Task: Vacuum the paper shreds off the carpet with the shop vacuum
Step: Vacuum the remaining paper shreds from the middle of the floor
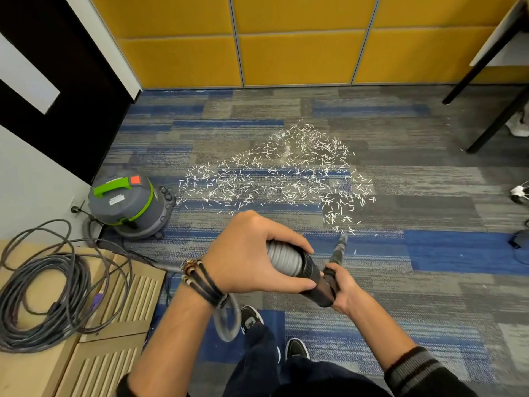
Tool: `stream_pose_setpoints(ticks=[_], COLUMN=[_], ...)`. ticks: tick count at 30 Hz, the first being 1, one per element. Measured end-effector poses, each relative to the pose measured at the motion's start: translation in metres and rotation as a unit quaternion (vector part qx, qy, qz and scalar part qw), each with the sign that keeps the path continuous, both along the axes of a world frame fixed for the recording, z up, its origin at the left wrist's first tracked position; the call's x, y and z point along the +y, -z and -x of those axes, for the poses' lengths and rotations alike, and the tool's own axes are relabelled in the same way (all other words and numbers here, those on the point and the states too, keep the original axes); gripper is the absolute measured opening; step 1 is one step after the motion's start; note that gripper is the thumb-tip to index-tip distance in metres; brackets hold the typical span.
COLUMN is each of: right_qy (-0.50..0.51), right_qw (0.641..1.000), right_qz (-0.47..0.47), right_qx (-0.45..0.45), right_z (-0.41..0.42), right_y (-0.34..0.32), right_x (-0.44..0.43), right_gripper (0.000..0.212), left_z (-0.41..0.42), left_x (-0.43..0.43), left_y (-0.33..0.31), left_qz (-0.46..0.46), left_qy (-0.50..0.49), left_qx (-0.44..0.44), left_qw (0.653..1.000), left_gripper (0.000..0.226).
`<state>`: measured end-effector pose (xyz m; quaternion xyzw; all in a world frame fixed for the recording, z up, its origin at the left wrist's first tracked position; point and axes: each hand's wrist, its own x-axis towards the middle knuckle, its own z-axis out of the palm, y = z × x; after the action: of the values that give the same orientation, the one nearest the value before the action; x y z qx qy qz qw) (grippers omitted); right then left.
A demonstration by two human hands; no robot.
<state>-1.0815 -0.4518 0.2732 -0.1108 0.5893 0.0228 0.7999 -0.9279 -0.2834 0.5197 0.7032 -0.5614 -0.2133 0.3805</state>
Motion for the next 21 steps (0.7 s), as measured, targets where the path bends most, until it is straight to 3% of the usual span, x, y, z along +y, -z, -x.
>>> stream_pose_setpoints(ticks=[6, 15, 21], right_qy=[-0.024, 0.052, 0.031], right_qw=[1.0, 0.998, 0.996], right_qz=[0.009, 0.003, 0.062], right_qx=[-0.005, 0.036, 0.049], right_z=[-0.055, -0.037, -0.053], right_y=[-0.009, 0.008, 0.0], right_x=[0.011, 0.024, 0.007], right_gripper=[0.018, 0.018, 0.021], left_z=[-0.051, -0.101, -0.115], left_x=[0.012, 0.011, 0.016], left_y=[-0.008, 0.017, 0.024], left_qz=[0.015, -0.029, 0.025], left_qy=[-0.006, 0.021, 0.016], left_qx=[0.001, 0.076, 0.063], left_qw=[1.0, 0.996, 0.998], left_gripper=[0.036, 0.034, 0.034])
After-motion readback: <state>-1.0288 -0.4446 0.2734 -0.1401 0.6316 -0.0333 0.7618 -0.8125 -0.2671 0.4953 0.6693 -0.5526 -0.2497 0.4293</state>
